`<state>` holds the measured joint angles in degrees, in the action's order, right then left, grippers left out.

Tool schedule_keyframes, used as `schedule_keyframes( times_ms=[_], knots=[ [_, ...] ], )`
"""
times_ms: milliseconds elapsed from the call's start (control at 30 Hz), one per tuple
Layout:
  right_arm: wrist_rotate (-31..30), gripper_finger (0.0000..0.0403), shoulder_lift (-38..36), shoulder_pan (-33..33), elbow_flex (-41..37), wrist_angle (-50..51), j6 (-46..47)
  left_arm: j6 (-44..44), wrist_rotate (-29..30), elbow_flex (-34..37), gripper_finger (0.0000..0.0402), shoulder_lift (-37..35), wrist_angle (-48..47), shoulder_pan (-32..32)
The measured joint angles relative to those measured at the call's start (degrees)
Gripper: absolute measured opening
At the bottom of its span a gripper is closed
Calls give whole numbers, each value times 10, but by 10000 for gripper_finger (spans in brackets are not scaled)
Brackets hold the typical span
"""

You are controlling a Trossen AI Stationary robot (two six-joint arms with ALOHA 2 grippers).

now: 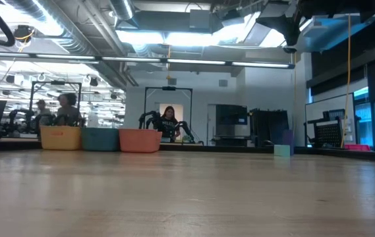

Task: Sort & place blocks by color
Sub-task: Put the orange game piece into the yellow bin

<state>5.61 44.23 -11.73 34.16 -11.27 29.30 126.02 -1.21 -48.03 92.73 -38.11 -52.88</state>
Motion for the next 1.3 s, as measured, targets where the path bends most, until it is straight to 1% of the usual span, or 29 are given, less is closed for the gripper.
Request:
schedule_keyframes(
  times_ms=[233,433,567,733,767,833,967,1033,1100,1200,1300],
  knots=[
    [0,355,0,0,0,0,0,-1,-2,10,228,-2,18,0],
    [0,355,0,0,0,0,0,-1,-2,10,215,-2,20,0],
    [0,355,0,0,0,0,0,-1,-1,10,189,-2,24,0],
    [0,355,0,0,0,0,0,-17,-7,12,134,-11,24,0],
    [0,355,0,0,0,0,0,-20,-8,13,127,-16,24,0],
    [0,355,0,0,0,0,0,-39,-9,13,127,-35,27,-3],
    [0,355,0,0,0,0,0,-114,-9,13,127,-103,37,-6],
    [0,355,0,0,0,0,0,-153,6,13,127,-151,42,-5],
    [0,355,0,0,0,0,0,-190,42,12,127,-203,52,-1],
    [0,355,0,0,0,0,0,-266,126,12,127,-282,57,18],
    [0,355,0,0,0,0,0,-369,211,12,127,-347,56,62]
  ],
)
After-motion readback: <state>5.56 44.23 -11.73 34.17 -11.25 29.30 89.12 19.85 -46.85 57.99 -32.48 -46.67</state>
